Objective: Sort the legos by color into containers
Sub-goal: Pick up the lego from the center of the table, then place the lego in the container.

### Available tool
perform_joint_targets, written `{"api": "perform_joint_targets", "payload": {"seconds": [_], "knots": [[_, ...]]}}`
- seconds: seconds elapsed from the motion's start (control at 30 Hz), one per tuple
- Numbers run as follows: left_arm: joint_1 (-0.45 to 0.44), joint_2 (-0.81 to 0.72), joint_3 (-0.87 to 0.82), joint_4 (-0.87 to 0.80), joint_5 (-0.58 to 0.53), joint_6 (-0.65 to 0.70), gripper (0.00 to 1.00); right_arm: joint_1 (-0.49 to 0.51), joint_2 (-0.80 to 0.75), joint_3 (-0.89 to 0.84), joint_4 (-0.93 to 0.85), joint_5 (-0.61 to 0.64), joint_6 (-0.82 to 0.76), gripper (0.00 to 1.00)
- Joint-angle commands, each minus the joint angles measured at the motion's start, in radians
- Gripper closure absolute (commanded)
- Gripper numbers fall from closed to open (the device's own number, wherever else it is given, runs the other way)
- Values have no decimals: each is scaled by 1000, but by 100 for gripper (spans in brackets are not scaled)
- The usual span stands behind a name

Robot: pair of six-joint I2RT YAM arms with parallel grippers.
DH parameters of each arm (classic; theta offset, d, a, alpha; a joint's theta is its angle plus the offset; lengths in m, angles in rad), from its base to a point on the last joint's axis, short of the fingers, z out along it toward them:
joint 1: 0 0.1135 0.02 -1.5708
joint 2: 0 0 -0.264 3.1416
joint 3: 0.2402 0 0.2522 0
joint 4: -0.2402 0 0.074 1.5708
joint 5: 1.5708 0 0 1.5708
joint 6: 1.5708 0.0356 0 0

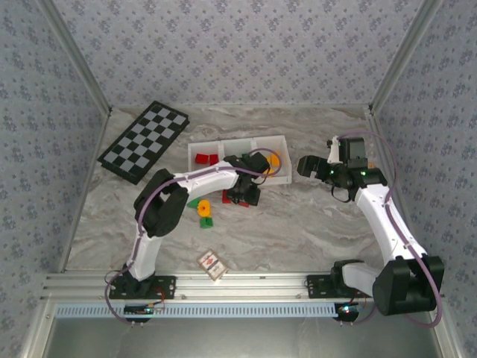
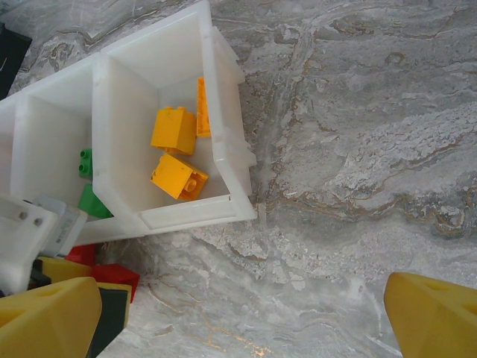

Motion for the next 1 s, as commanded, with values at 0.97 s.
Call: {"api": "perform_joint_targets", "payload": {"seconds": [0.97], "knots": [[101, -242, 0, -106, -172, 74, 66, -13, -12, -13, 8, -21, 11, 0]]}}
